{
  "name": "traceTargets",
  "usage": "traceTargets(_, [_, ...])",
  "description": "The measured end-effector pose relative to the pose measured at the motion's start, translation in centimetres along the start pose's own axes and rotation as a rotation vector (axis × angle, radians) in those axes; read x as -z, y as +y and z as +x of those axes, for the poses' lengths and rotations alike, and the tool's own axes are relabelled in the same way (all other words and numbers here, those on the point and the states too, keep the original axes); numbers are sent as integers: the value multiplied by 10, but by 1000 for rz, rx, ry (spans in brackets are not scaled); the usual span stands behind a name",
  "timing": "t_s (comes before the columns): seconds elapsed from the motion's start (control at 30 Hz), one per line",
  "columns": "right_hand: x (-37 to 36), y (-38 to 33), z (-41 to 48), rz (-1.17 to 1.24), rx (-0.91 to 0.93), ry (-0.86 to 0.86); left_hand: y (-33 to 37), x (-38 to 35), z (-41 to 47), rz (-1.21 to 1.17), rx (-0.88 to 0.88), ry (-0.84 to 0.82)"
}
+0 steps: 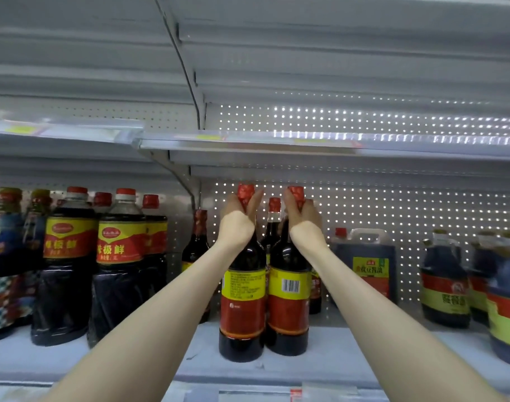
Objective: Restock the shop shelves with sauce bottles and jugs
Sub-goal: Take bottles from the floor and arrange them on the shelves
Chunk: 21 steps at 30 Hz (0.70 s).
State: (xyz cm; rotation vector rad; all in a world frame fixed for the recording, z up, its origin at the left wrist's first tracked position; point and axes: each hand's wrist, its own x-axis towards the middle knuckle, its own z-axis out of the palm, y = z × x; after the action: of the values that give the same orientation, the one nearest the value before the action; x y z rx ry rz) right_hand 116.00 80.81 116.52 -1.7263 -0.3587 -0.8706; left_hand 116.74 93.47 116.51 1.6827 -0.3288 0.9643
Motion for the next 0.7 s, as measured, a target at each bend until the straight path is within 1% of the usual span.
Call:
traceTargets(0.13, [-9,3,5,-104,-15,-20,-9,1,2,-7,20,-59])
traceTargets(0.23, [-12,4,5,-124,-27,-8,-8,8,-13,71,24,-107])
traceTargets(0.3, [-13,1,3,-154,-34,-17,-10,14,-26,77,40,-149])
traceTargets(0.4, [-12,2,-3,-203,-59,-27,-17,21,-42,60,75,-158])
traceTargets(0.53, [-5,12,-29,-181,-82,-50,-35,31,-64,27,135,-258])
traceTargets(0.6, [-1,14,-48,-171,-48,-1,-46,37,-75,-38,184,-320])
traceTargets(0.7, [0,14,-89,-130,127,102,-56,43,-86,-104,250,-341])
